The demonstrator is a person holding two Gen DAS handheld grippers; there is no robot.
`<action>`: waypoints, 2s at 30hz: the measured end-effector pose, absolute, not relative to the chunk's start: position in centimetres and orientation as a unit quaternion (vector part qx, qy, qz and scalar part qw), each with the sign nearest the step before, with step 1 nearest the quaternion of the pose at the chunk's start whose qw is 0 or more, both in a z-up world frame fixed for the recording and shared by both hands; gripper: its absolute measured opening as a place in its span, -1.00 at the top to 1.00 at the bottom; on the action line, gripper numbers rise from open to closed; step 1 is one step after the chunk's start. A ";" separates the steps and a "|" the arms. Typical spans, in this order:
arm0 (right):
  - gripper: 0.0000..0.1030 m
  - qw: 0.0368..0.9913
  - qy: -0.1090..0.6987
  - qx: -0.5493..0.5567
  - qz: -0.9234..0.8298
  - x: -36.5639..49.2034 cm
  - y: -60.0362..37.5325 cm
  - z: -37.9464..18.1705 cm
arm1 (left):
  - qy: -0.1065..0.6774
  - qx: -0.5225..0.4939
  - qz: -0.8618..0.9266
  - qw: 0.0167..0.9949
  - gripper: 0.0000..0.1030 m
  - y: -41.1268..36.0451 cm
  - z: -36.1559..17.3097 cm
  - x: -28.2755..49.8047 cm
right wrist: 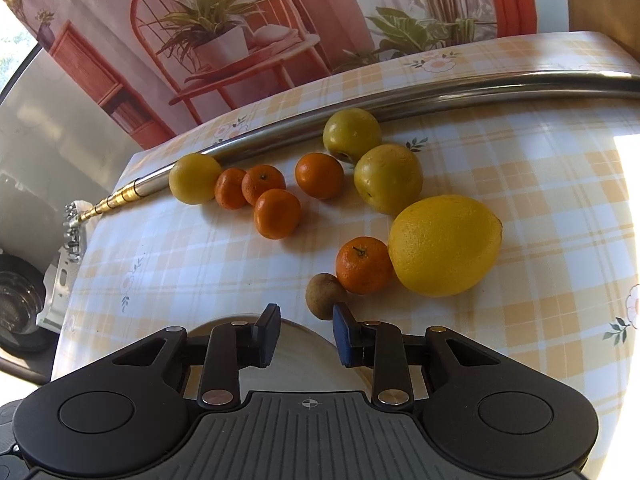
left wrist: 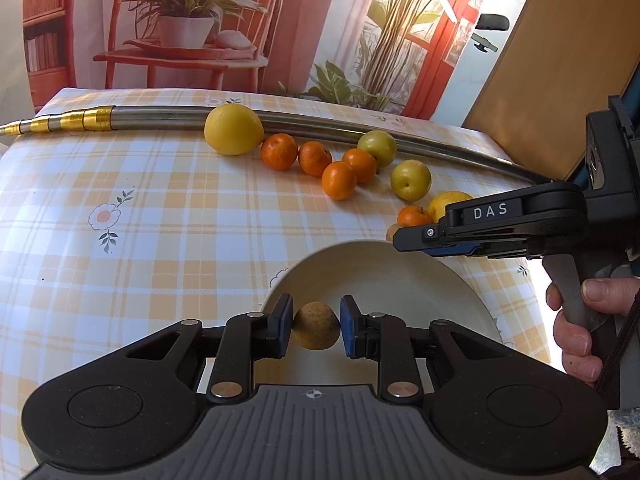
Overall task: Organize fruits
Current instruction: 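Carry the kiwi over the white plate with the left tool while the right tool grasps another kiwi, then lower both held kiwis into the white plate and open both tools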
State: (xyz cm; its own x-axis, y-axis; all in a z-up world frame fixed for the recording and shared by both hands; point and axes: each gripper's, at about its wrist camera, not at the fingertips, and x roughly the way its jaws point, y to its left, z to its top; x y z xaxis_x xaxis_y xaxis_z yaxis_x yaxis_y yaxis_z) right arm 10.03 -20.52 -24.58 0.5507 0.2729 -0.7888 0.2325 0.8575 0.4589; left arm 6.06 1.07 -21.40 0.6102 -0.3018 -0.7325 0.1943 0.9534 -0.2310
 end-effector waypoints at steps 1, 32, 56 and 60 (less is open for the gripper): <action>0.47 0.837 0.472 0.279 0.009 10.2 -20.6 -24.8 | 0.419 -0.063 -0.139 0.895 0.48 1.0 -21.4 6.0; 0.57 0.824 0.454 0.336 -0.038 10.9 -20.9 -25.1 | 0.427 -0.059 -0.123 0.894 0.48 1.1 -21.5 6.1; 0.57 0.878 0.422 0.228 0.009 1.6 -18.5 -22.2 | 0.438 -0.048 -0.125 0.889 0.48 0.1 -21.5 3.8; 0.57 0.874 0.432 0.223 0.018 0.7 -17.9 -22.6 | 0.441 -0.041 -0.125 0.888 0.48 -0.1 -21.6 3.4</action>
